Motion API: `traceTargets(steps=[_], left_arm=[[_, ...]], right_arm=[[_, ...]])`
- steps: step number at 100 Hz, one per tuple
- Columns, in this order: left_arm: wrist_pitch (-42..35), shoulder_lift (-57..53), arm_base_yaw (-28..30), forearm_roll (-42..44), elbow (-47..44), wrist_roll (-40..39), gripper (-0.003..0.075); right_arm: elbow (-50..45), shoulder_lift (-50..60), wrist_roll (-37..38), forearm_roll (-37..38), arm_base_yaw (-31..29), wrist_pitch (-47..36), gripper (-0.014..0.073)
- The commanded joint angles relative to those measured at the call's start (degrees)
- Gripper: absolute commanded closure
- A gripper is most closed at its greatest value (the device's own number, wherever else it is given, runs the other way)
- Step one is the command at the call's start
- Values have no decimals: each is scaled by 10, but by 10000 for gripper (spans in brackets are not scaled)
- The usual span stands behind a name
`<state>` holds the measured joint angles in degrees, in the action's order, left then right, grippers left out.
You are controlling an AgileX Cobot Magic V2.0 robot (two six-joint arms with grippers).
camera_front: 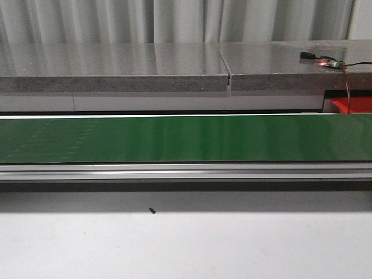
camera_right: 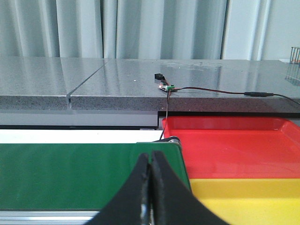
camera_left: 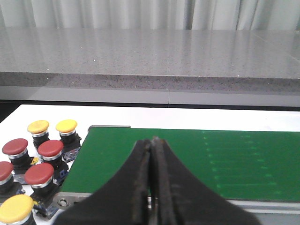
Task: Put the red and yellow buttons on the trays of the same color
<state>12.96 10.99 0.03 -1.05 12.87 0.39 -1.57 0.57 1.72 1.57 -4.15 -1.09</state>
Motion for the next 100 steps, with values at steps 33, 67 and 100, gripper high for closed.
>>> traceTargets(steps=[33, 67, 100], left_arm=[[-15, 189, 1, 1, 132, -4, 719], [1, 267, 1, -3, 182, -4, 183], [105, 372, 64, -32, 277, -43, 184]], right_arm=[[8, 12, -2, 7, 2, -42, 660], [8, 12, -2, 7, 2, -42, 660], [8, 12, -2, 7, 2, -42, 660]])
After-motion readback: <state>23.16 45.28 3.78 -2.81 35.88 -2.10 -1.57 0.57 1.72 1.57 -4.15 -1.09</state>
